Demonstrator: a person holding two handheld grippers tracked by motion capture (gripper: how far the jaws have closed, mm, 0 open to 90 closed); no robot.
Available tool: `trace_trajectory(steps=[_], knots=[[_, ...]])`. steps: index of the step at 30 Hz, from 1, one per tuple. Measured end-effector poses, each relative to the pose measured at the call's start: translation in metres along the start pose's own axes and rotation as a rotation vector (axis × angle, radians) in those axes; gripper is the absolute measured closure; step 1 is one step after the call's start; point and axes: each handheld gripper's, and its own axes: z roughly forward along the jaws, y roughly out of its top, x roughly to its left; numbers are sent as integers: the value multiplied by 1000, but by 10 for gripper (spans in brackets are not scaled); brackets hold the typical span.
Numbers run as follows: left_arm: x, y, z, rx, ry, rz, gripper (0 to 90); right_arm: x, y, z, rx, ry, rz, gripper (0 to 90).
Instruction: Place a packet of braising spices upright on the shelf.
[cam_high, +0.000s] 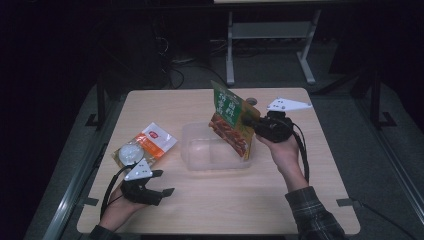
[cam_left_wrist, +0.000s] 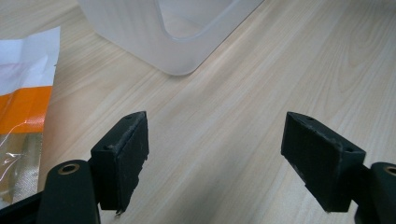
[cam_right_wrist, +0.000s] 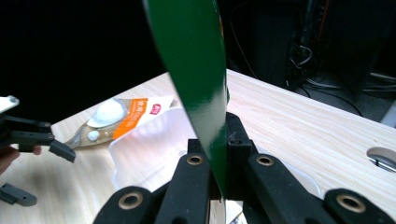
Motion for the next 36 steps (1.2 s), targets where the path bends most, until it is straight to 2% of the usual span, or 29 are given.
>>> trace_trajectory(steps=[10,13,20,26,36], knots=[[-1,0,1,7,-2,1,227,1,-3,2,3,-22,9,898],[-1,0,1,10,-2,4,227,4,-4,3,17,-47,1,898],[-1,0,1,11,-3,5,226,8,-7,8,35,-34,-15,897],[-1,0,2,24,-7,18,226,5,-13,15,61,-22,-4,896],[-3,-1,4,32,-14,14,224,3,-18,20,74,-7,4,896]])
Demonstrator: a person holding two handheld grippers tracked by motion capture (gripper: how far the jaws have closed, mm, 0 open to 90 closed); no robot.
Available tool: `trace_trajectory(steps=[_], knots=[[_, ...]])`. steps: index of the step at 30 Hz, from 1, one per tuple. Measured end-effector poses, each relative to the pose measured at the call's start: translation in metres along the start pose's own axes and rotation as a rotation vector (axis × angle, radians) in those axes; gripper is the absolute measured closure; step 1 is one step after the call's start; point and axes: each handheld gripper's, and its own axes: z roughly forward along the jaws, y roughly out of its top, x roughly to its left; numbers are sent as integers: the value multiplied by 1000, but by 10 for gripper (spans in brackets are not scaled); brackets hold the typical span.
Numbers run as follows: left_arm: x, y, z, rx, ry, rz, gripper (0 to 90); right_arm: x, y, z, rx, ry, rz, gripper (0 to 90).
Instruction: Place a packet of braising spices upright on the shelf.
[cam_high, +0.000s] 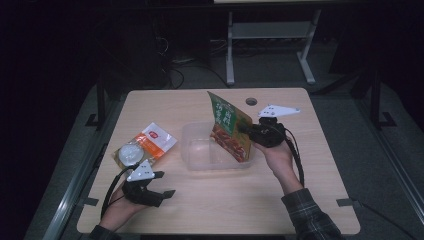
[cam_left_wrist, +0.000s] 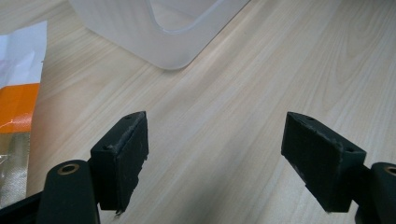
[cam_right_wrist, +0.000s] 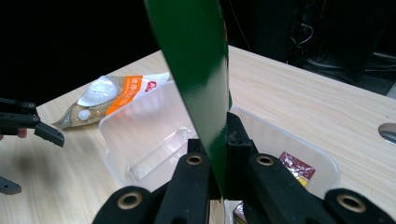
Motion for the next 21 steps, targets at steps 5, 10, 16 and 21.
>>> trace_trajectory(steps=[5,10,16,21], knots=[[0,0,2,10,-8,5,213,-1,-3,5,14,10,3,894],[0,0,3,18,-15,-4,208,-2,-4,5,21,12,3,890],[0,0,5,28,-23,-3,208,-3,-5,7,46,14,2,884],[-2,0,7,33,-24,1,208,-4,-6,7,60,15,0,869]])
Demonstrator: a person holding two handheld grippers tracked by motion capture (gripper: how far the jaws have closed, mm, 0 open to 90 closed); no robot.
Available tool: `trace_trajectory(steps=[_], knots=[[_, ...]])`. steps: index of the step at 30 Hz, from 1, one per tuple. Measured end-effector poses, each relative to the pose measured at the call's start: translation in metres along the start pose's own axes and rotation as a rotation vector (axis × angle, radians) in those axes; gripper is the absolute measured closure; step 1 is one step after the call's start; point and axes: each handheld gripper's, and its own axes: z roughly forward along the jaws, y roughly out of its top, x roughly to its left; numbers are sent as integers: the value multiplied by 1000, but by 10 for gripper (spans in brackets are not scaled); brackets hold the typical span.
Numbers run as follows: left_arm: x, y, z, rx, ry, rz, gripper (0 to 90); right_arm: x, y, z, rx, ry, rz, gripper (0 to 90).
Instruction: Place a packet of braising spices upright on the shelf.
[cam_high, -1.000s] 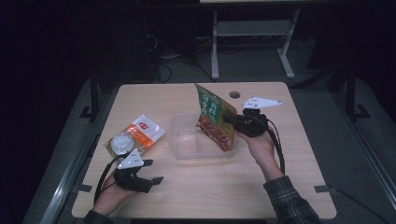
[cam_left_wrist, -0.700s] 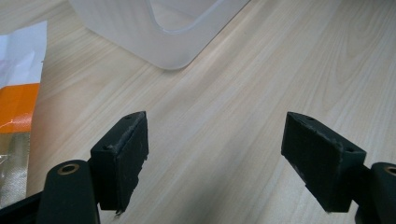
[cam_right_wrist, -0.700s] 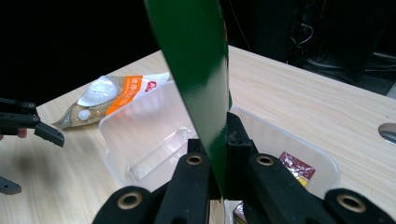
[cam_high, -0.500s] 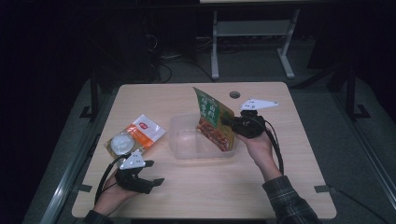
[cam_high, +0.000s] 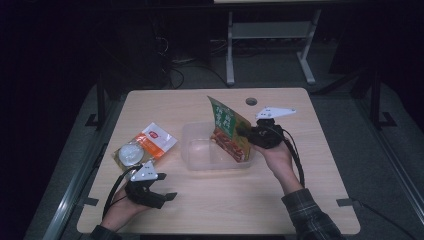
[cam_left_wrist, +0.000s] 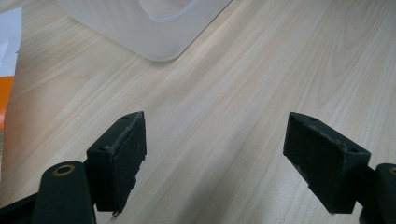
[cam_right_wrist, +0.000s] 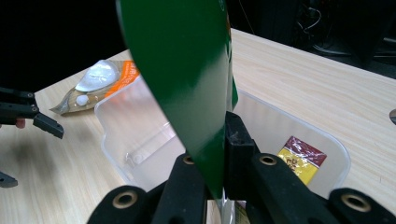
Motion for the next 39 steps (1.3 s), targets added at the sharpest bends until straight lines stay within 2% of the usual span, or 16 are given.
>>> trace_trajectory(steps=[2,4,5,9,12,14,16,25,31,39], knots=[[0,0,0,1,0,3,208,0,0,0,-1,1,-2,863],[0,0,0,1,0,3,207,0,0,-1,0,-4,3,806],[0,0,0,1,0,3,208,0,0,-1,0,-4,3,806],[0,0,0,5,2,8,208,0,0,-1,9,-21,-11,650],[0,0,-1,12,2,18,207,1,0,0,22,-30,-21,501],[0,0,-1,13,3,21,207,2,-1,-1,24,-33,-24,489],[0,0,0,9,4,20,206,3,-1,-2,36,-21,-20,436],[0,0,0,19,3,33,206,9,-3,-14,45,-27,-49,389],[-1,0,0,19,0,42,207,12,-17,-31,34,-16,-85,389],[-2,0,1,28,-11,47,218,12,-34,-42,73,17,-93,385]])
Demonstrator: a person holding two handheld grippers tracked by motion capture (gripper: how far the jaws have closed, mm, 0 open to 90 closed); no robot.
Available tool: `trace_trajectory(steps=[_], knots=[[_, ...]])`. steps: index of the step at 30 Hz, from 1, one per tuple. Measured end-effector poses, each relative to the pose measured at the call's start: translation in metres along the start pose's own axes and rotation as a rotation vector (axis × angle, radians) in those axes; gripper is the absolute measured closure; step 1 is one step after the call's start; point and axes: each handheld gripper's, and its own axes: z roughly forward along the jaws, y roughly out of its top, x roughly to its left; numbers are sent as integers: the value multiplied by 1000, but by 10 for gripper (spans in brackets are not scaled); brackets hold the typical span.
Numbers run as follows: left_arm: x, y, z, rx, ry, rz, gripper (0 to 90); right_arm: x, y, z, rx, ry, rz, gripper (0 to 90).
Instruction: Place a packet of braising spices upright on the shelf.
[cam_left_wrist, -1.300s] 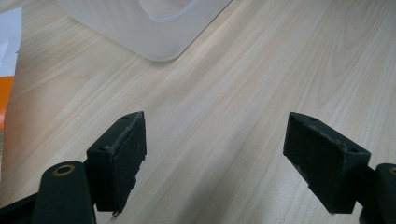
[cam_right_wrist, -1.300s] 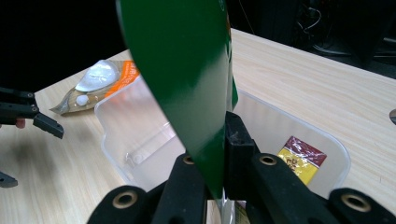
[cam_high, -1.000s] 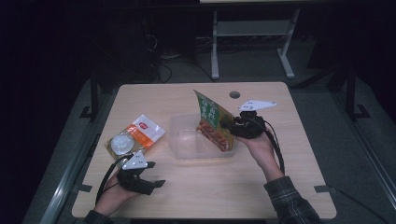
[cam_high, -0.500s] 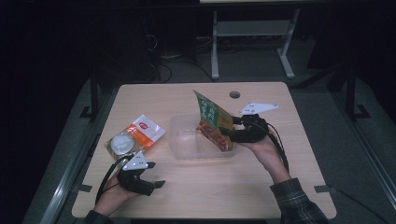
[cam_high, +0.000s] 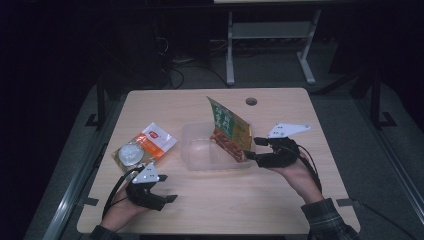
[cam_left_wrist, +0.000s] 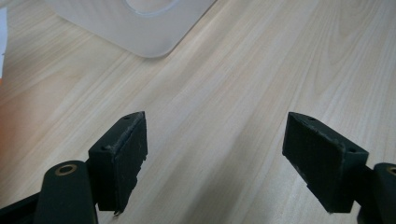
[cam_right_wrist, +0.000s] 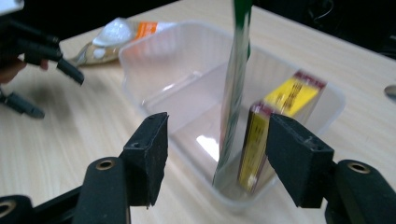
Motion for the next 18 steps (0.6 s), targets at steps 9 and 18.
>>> trace_trajectory(steps=[9,18], knots=[[2,-1,-1,1,8,-10,229,9,-28,-5,73,59,-56,385],[1,-1,-1,21,7,3,229,22,-60,3,188,134,-99,390]])
